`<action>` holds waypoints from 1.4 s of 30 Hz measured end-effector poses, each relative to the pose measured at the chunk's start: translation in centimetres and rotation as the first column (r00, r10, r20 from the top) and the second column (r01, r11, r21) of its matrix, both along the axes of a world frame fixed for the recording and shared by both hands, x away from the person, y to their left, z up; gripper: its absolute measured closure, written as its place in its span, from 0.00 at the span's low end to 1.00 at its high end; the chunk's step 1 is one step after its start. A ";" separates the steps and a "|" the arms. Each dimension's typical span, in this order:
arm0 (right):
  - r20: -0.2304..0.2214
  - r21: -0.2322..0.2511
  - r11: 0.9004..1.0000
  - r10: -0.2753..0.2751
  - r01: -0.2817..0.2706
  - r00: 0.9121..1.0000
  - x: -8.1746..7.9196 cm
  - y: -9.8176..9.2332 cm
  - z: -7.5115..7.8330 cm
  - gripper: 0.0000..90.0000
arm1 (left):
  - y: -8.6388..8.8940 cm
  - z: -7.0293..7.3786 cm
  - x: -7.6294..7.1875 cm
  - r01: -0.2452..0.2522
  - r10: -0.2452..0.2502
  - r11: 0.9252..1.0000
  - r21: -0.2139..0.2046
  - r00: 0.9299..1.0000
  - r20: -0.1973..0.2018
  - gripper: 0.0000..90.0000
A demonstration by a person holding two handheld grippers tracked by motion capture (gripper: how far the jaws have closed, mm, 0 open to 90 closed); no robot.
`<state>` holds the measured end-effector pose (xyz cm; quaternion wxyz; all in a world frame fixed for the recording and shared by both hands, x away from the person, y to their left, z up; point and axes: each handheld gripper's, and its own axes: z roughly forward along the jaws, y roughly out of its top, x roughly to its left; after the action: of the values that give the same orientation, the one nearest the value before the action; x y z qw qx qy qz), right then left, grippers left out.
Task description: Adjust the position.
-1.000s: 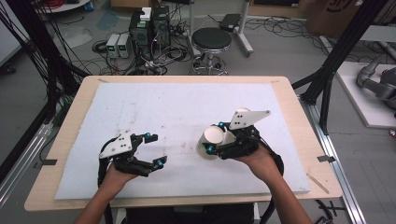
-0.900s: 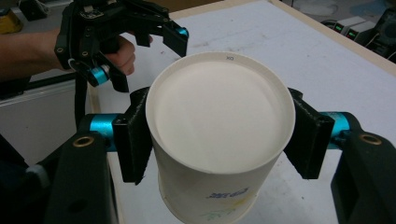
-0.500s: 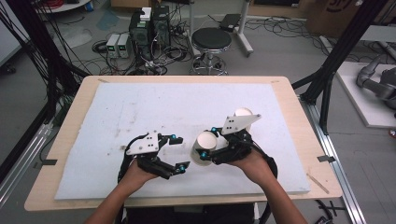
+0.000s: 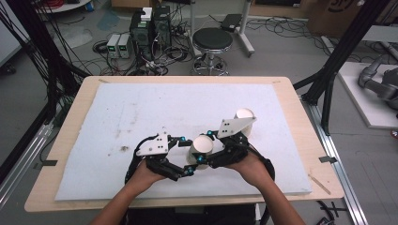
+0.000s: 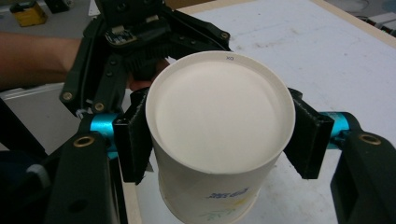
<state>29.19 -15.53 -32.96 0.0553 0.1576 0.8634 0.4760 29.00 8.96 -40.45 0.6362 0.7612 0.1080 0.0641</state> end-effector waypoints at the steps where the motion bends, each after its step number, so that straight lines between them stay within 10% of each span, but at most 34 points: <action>1: -0.004 0.003 1.000 0.004 -0.004 1.000 0.0 0.1 0.0 0.38 | 0.0 0.0 0.0 0.000 0.000 1.000 -0.002 1.000 -0.001 0.21; 13: -0.024 0.014 1.000 0.021 -0.021 0.999 0.0 0.2 -0.4 0.39 | -0.1 0.0 0.0 0.053 -0.053 0.998 0.013 0.999 -0.004 0.36; 16: -0.037 0.021 1.000 -0.005 0.006 0.999 0.0 0.3 -0.5 0.20 | 0.1 0.2 0.0 0.056 -0.056 0.998 0.030 0.998 -0.001 0.37; 22: -0.025 0.001 1.000 0.025 -0.025 0.999 0.0 0.3 -0.2 0.20 | 0.4 1.4 0.0 0.057 -0.058 0.985 0.165 0.998 -0.001 0.39; 30: 0.020 -0.116 0.990 0.089 -0.086 0.996 0.3 0.8 -0.3 0.20 | 0.2 2.9 0.2 0.085 -0.094 0.916 0.393 0.996 0.005 0.39; 42: 0.041 -0.217 0.967 0.146 -0.134 0.988 0.5 1.5 -0.5 0.20 | -0.1 4.5 0.5 0.122 -0.130 0.819 0.561 0.991 -0.026 0.39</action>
<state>29.65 -14.02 -33.49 0.0627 0.0758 0.9166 0.3874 29.55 8.89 -35.97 0.3879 0.9195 0.0295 0.0559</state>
